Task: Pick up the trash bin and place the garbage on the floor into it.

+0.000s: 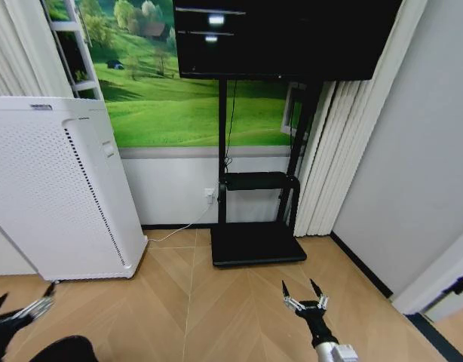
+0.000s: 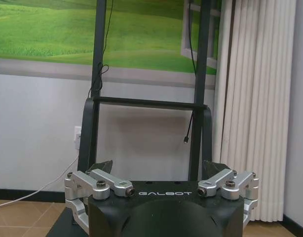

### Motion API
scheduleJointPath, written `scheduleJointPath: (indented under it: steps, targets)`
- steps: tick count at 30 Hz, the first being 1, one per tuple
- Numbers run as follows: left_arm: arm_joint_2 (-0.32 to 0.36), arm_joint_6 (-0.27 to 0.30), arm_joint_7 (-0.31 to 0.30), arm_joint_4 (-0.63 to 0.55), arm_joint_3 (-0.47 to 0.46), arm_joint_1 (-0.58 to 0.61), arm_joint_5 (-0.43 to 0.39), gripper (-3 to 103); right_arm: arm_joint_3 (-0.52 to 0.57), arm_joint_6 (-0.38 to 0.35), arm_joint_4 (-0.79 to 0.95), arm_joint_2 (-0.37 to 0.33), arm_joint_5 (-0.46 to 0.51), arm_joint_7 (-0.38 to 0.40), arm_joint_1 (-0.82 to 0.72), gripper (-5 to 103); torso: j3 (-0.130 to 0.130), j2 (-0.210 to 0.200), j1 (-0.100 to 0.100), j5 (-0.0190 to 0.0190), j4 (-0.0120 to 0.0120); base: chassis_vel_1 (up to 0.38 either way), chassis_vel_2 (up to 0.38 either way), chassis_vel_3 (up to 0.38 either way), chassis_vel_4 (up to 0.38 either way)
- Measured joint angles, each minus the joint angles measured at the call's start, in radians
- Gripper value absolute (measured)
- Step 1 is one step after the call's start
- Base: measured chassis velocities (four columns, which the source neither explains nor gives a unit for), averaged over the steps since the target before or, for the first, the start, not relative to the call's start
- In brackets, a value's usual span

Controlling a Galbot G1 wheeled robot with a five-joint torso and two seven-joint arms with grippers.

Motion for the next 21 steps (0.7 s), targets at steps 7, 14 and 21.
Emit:
scheduleJointPath:
  steps: [7,14,21]
  targets:
    - [0.021,0.046,-0.067,-0.072,0.198,-0.053,0.060,100,0.006,0.021,0.023,0.020,-0.019,0.000,-0.032,100,0.000,0.000,0.000,0.0004,0.0001,0.043,0.046,-0.070,-0.066]
    - [-0.007,0.038,-0.040,-0.067,0.255,-0.018,0.135,100,0.017,0.014,0.028,0.033,-0.020,0.006,-0.007,100,0.000,0.000,0.000,0.0000,0.0007,0.198,0.187,-0.182,-0.192]
    - [-0.003,0.035,-0.024,-0.057,0.264,-0.019,0.142,100,0.020,0.039,0.016,0.048,0.011,0.038,0.008,100,0.000,0.000,0.000,-0.0004,0.0004,0.230,0.227,-0.252,-0.240]
